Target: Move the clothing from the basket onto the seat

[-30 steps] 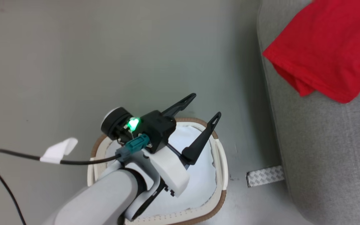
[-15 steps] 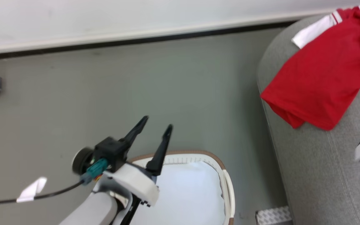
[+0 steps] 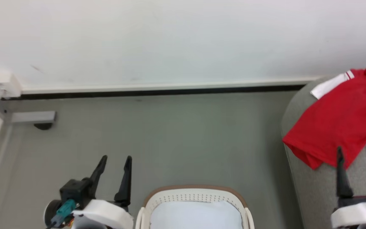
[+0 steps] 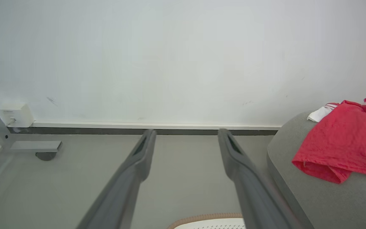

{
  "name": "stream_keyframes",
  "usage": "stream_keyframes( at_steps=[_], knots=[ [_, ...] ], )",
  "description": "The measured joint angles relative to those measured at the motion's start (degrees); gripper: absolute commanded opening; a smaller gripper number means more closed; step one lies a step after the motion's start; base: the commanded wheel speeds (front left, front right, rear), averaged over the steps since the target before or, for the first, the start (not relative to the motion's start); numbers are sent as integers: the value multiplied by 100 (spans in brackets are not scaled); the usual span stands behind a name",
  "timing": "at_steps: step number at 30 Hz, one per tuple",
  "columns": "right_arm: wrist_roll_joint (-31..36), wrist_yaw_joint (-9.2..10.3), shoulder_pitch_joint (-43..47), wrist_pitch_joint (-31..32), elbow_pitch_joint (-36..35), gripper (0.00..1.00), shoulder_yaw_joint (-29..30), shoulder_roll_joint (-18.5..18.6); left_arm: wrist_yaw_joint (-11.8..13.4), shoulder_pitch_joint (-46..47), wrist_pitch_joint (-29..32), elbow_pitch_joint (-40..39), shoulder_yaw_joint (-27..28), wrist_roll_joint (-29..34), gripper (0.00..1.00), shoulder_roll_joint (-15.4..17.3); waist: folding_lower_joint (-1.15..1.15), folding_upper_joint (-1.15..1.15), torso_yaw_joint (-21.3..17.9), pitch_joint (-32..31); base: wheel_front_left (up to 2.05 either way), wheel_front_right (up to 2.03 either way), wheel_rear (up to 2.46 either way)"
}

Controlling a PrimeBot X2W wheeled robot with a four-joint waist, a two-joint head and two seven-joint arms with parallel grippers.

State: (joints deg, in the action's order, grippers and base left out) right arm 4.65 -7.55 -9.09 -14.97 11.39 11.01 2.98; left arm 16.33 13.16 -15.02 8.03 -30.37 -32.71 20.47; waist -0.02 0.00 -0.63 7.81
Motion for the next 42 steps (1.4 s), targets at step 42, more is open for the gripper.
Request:
stream_keyframes(
  at_steps=[42],
  knots=[
    [-658,0,1340,0,-49,100,-789,-26,-1934,-1673,-11,353,2547,2091,100,-1525,2,0,-81,-1068,0,0,0]
  ],
)
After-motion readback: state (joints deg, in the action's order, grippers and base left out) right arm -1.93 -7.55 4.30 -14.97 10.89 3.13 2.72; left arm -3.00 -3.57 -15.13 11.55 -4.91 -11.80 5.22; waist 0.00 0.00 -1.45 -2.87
